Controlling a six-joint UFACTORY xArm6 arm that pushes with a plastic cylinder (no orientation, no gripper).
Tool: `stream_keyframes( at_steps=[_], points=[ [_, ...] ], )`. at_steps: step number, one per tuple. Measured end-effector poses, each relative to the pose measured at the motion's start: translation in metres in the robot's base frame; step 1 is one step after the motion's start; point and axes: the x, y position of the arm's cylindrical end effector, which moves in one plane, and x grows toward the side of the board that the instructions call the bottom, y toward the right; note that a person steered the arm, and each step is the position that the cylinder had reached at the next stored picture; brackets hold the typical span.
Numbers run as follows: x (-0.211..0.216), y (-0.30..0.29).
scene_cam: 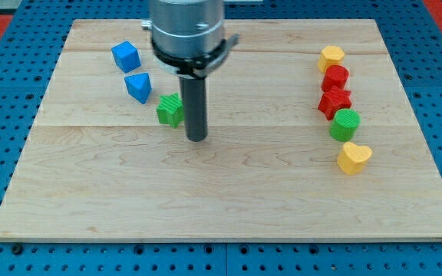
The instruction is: Push green star to the left of yellow hexagon
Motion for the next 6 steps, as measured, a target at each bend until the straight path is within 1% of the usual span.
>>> stream_keyframes(
  at_steps=[1,2,3,4,5,6],
  points=[
    [0.005,-0.012],
    [-0.01,-0.056],
    [-0.041,-0.064],
    [-0.053,-0.026],
    [-0.049,0.034],
    [-0.079,0.092]
  ],
)
